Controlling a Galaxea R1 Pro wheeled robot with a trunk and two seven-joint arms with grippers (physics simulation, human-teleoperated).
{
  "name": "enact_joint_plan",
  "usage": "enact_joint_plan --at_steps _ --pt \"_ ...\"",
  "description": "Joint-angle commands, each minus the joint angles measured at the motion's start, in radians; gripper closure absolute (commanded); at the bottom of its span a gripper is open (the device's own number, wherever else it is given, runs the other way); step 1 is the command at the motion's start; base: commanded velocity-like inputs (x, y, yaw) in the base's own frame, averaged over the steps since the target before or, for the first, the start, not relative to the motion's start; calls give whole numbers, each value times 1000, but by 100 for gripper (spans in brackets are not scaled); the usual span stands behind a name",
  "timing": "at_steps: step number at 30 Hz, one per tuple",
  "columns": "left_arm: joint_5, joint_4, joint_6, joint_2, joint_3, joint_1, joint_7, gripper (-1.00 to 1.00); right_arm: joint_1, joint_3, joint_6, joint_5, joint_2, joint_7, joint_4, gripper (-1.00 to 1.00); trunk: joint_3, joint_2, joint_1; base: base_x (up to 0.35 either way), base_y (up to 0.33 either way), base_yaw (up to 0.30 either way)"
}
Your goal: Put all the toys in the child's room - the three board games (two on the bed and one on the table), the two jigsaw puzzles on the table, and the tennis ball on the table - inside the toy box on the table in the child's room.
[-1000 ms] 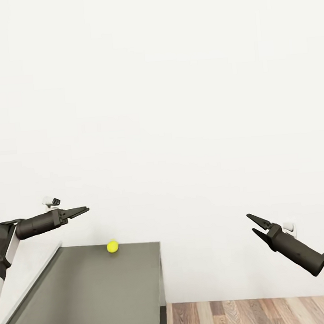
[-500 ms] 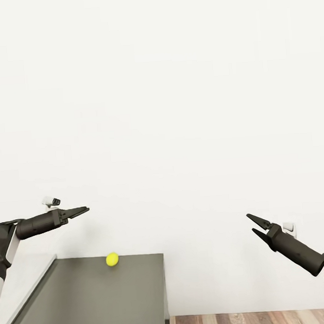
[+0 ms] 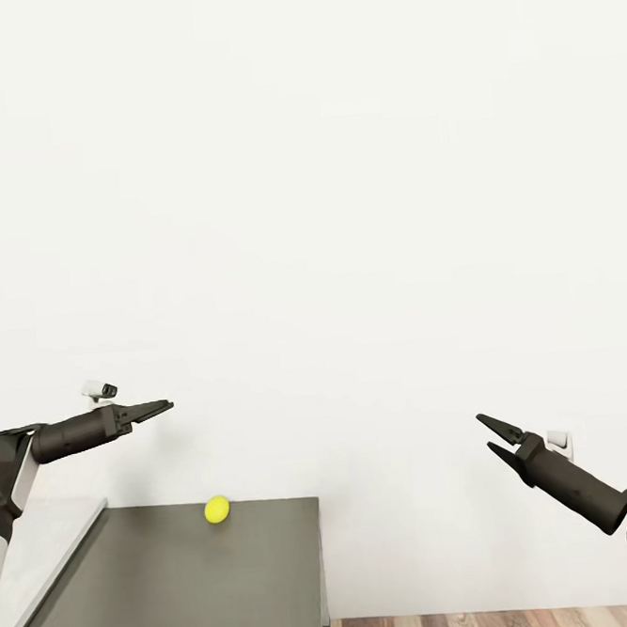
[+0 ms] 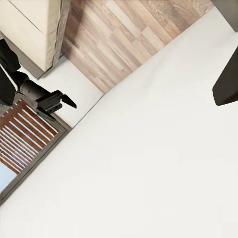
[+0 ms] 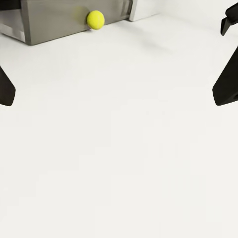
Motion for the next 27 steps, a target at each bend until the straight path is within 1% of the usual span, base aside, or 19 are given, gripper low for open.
enact_joint_plan --at_steps 1,12,17,18,19,20,21,22,23,24,26,27 --pt "-1 0 11 0 0 0 -4 -100 -1 -1 5 6 0 6 0 -100 0 -1 0 2 1 0" --pt "-4 0 14 0 -2 0 -4 -100 -1 6 4 5 0 1 0 -100 0 -1 0 0 0 0" --pt "-16 0 19 -1 -11 0 2 -100 -1 58 5 6 -1 1 -5 -100 0 -1 0 0 0 0" --pt "-24 0 21 -2 -17 0 44 -100 -1 85 5 7 -2 1 -8 -100 0 -1 0 0 0 0" --pt "-27 0 22 -3 -20 0 68 -100 -1 99 4 7 -3 1 -9 -100 0 -1 0 0 0 0" --pt "-31 0 23 -9 -28 0 118 -100 -1 130 4 7 -5 1 -11 -100 0 -1 0 0 0 0" --pt "-34 0 23 -20 -37 0 170 -100 -1 161 4 7 -8 1 -13 -100 0 -1 0 0 0 0" --pt "-37 0 23 -28 -43 0 195 -100 -1 177 5 7 -9 1 -14 -100 0 -1 0 0 0 0" --pt "-40 0 24 -46 -54 0 249 -100 -3 206 6 7 -11 1 -15 -100 0 -1 0 0 0 0" --pt "-42 0 24 -56 -61 0 277 -100 -4 219 6 7 -12 1 -15 -100 0 -1 0 0 0 0" --pt "-50 0 24 -94 -91 0 403 -100 -7 264 7 8 -14 1 -16 -100 0 -1 0 0 0 0" --pt "-51 0 24 -103 -99 0 437 -100 -8 272 7 8 -14 1 -16 -100 0 -1 0 0 0 0"
